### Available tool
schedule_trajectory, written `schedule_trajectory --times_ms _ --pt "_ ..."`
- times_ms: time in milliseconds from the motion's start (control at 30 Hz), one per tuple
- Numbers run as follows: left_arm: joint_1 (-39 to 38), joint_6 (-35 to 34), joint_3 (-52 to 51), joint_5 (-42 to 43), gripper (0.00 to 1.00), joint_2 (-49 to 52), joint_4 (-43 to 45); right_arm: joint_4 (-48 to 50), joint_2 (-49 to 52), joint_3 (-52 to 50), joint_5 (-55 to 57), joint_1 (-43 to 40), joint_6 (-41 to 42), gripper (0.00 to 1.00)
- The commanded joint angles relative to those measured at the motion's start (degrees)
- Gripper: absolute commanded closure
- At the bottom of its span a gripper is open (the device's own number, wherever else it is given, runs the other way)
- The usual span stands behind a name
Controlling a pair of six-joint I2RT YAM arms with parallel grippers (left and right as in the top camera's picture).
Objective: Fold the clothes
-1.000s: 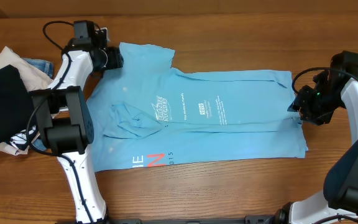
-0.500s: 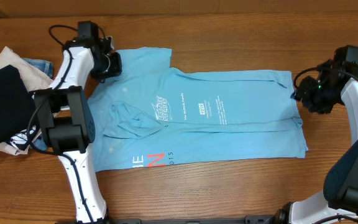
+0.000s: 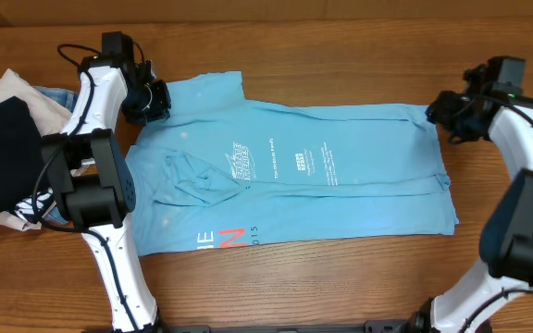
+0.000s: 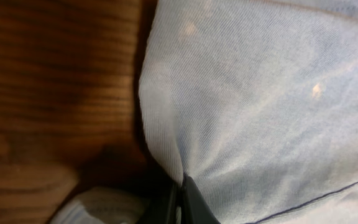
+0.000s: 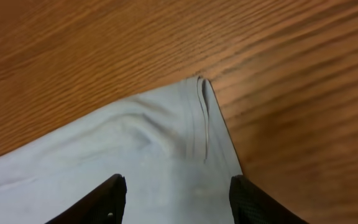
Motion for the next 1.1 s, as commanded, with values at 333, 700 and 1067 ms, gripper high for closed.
schedule_trajectory --times_ms 333,700,1067 --pt "-0.5 -1.4 1.1 -0.9 0.96 -2.3 -1.7 6.3 8.8 1.1 -3.8 0.1 -0.2 0.44" --pt "-0.5 -1.4 1.2 -2.4 0.96 -2.3 -1.8 7.5 9.0 1.1 -4.6 0.2 -0.2 0.51" --pt "-0.5 -1.4 1.1 -2.4 0.95 -2.3 -1.9 7.5 9.0 1.1 -4.6 0.1 -0.2 0.84"
